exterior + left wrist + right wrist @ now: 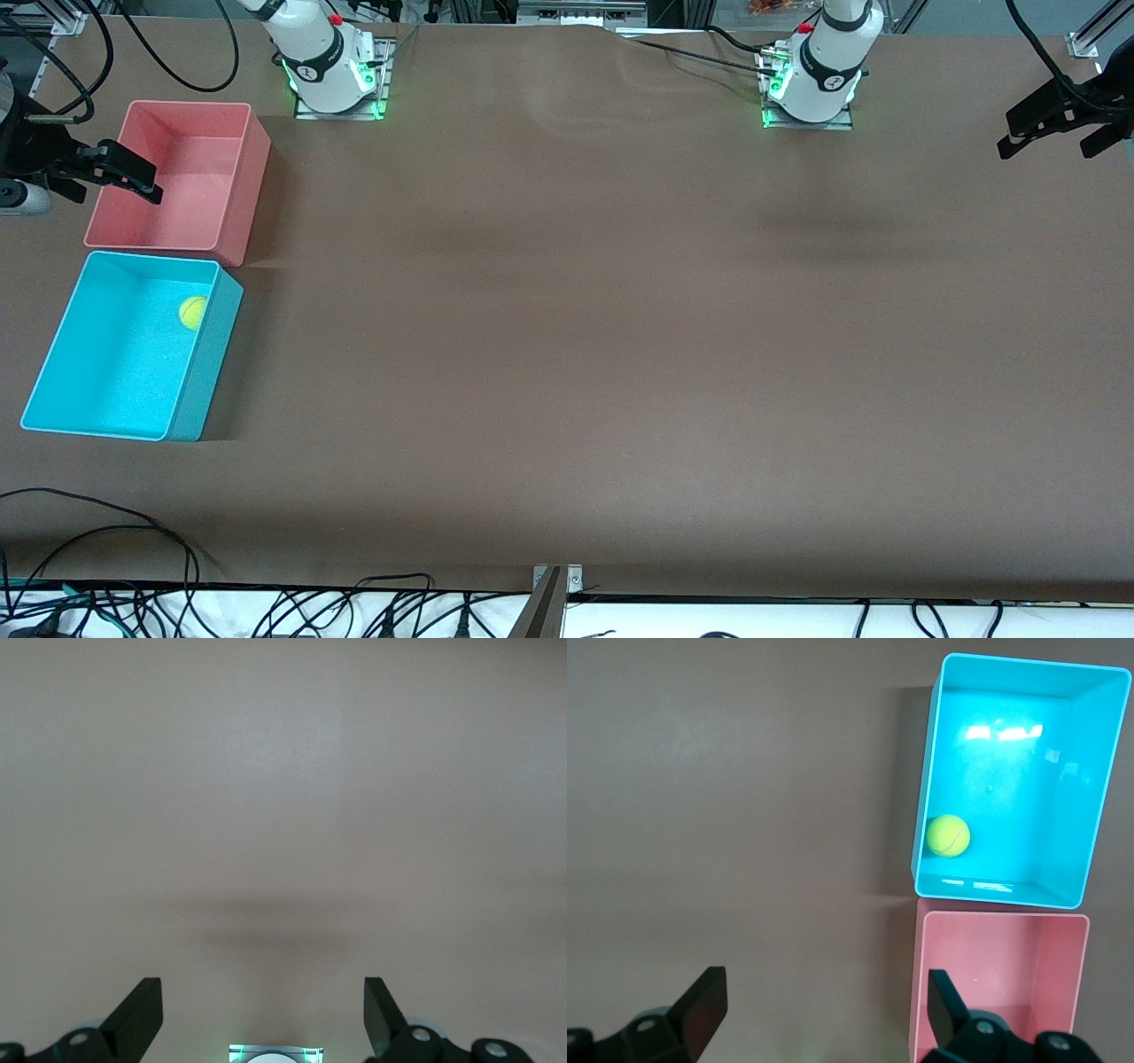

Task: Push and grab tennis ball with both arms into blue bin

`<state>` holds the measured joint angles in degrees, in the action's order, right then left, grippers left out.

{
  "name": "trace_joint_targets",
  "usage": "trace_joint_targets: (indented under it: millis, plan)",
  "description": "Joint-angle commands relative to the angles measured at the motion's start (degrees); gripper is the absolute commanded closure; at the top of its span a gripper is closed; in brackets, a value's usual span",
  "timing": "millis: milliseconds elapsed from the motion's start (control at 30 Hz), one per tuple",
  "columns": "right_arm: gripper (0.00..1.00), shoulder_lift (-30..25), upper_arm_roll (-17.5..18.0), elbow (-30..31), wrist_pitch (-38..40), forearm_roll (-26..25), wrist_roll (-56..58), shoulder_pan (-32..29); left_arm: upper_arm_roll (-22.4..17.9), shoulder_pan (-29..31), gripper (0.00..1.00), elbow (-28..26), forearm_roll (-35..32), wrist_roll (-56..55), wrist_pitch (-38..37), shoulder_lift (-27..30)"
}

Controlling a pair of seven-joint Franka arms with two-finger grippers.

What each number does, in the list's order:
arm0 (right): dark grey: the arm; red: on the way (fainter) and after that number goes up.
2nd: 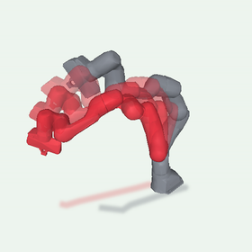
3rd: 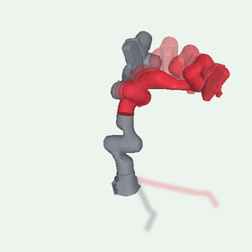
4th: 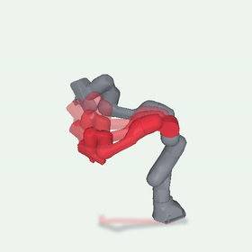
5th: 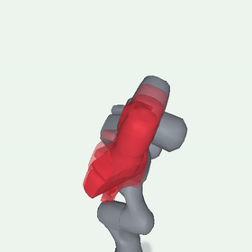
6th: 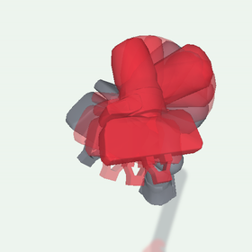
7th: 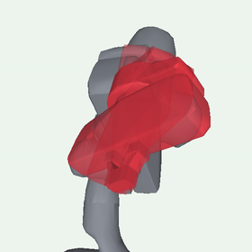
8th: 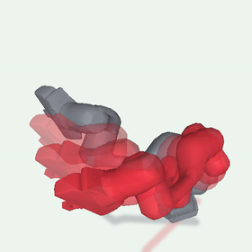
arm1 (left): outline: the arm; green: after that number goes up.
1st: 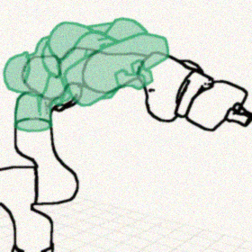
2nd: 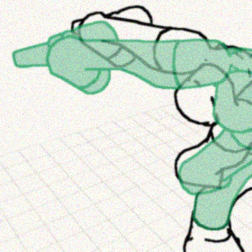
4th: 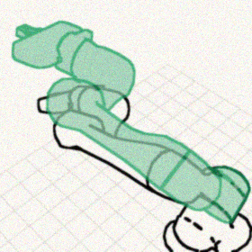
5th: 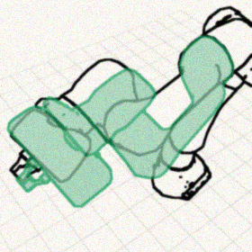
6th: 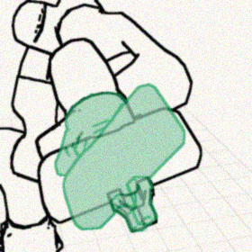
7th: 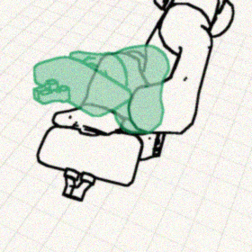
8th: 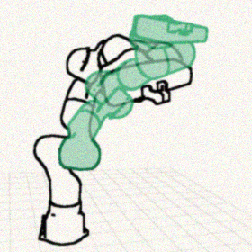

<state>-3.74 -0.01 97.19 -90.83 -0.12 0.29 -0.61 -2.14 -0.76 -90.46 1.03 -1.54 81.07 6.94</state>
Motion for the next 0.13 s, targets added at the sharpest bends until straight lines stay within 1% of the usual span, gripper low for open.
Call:
trace_joint_targets:
  millis: [0,100]
  plan:
    - [0.0,1.3,-0.3,-2.4,2.2,0.9,0.0,0.3,-0.1,0.0,0.0,2.1,0.3,-0.3,-1.0,-1.1]
    - [0.0,1.3,-0.3,-2.4,2.2,0.9,0.0,0.3,-0.1,0.1,0.0,2.1,0.3,-0.3,-1.0,-1.1]
